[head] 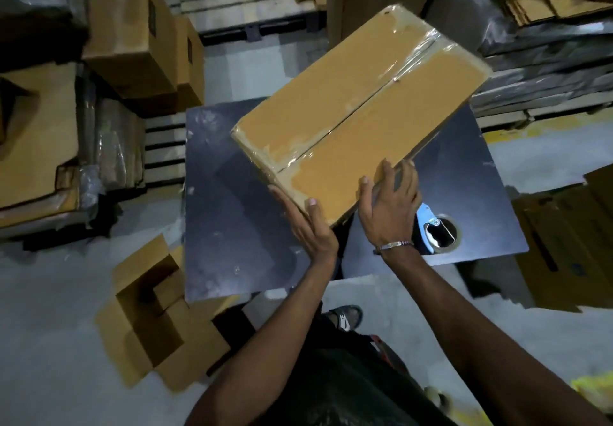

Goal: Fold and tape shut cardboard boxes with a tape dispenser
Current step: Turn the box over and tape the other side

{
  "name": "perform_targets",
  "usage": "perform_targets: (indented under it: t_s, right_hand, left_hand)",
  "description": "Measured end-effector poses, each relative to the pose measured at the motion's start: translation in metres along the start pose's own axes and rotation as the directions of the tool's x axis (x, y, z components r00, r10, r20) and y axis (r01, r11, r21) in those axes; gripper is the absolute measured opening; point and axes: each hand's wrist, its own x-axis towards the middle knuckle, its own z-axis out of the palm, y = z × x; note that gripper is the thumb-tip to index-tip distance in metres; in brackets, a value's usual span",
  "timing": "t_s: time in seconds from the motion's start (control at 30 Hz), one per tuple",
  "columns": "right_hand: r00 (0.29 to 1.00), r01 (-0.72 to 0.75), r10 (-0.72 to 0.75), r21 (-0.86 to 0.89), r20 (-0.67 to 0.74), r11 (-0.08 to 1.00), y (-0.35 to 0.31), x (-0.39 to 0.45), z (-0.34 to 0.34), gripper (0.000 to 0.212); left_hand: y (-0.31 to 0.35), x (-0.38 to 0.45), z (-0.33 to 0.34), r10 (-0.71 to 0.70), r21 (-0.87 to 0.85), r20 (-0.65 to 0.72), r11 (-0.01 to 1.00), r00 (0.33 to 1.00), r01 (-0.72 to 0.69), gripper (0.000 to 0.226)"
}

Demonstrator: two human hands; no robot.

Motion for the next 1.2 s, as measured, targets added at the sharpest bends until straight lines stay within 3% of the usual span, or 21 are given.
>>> perform_targets:
  t_s: [0.13, 0.23, 0.3, 0.4, 0.5, 0.63, 0.77, 0.87, 0.93, 1.0, 1.07, 1.13, 1.2]
  right_hand:
    - [0.998, 0.069, -0.069, -0.14, 0.007, 0.988, -0.007, 0.014, -0.003, 0.051]
    - [0.982, 0.189, -0.188, -0.066, 0.022, 0.98, -0.031, 0.035, -0.011, 0.038]
    - [0.96, 0.264, -0.265, 0.023, 0.093, 0.964, -0.047, 0.037, -0.004, 0.043]
    - [0.911, 0.366, -0.342, -0.067, 0.23, 0.928, -0.055, 0.031, 0.012, 0.059]
    - [0.908, 0.378, -0.341, -0.123, 0.241, 0.918, -0.052, 0.031, 0.015, 0.061]
    - [0.906, 0.396, -0.358, -0.148, 0.227, 0.906, -0.051, 0.031, 0.013, 0.058]
    - [0.908, 0.4, -0.367, -0.159, 0.2, 0.903, -0.053, 0.032, 0.013, 0.055]
    - [0.91, 0.395, -0.358, -0.174, 0.209, 0.902, -0.053, 0.032, 0.015, 0.055]
    - [0.91, 0.394, -0.353, -0.185, 0.219, 0.9, -0.053, 0.033, 0.016, 0.056]
    - [0.909, 0.393, -0.346, -0.201, 0.231, 0.898, -0.052, 0.034, 0.016, 0.056]
    - [0.91, 0.393, -0.343, -0.219, 0.233, 0.893, -0.053, 0.034, 0.015, 0.057]
    - [0.91, 0.393, -0.34, -0.226, 0.238, 0.892, -0.054, 0.034, 0.015, 0.057]
    - [0.914, 0.382, -0.334, -0.218, 0.229, 0.898, -0.055, 0.034, 0.016, 0.056]
  left_hand:
    - [-0.006, -0.015, -0.012, -0.19, -0.009, 0.055, 0.982, 0.98, 0.19, 0.092]
    - [0.007, -0.01, -0.022, -0.212, -0.049, 0.018, 0.976, 0.977, 0.212, 0.088]
    - [0.023, 0.011, -0.012, -0.229, -0.032, -0.014, 0.973, 0.973, 0.229, 0.088]
    - [0.03, 0.042, 0.008, -0.229, 0.124, -0.047, 0.964, 0.972, 0.233, 0.1]
    - [0.018, 0.049, 0.013, -0.393, 0.034, -0.081, 0.917, 0.916, 0.397, 0.115]
    - [0.017, 0.063, -0.001, -0.584, -0.039, -0.002, 0.811, 0.812, 0.583, 0.14]
    - [0.043, 0.103, -0.006, -0.347, 0.008, -0.058, 0.937, 0.936, 0.348, 0.102]
    - [0.046, 0.127, 0.0, -0.285, 0.045, -0.053, 0.957, 0.957, 0.287, 0.082]
    - [0.034, 0.134, 0.001, -0.382, -0.006, -0.071, 0.924, 0.921, 0.383, 0.075]
    - [0.027, 0.139, -0.005, -0.561, -0.125, -0.021, 0.822, 0.827, 0.555, 0.097]
    - [0.028, 0.144, -0.012, -0.631, -0.11, 0.038, 0.768, 0.775, 0.63, 0.121]
    - [0.034, 0.155, -0.016, -0.524, -0.027, -0.049, 0.852, 0.85, 0.524, 0.105]
    - [0.045, 0.175, -0.02, -0.308, -0.007, -0.158, 0.95, 0.938, 0.311, 0.083]
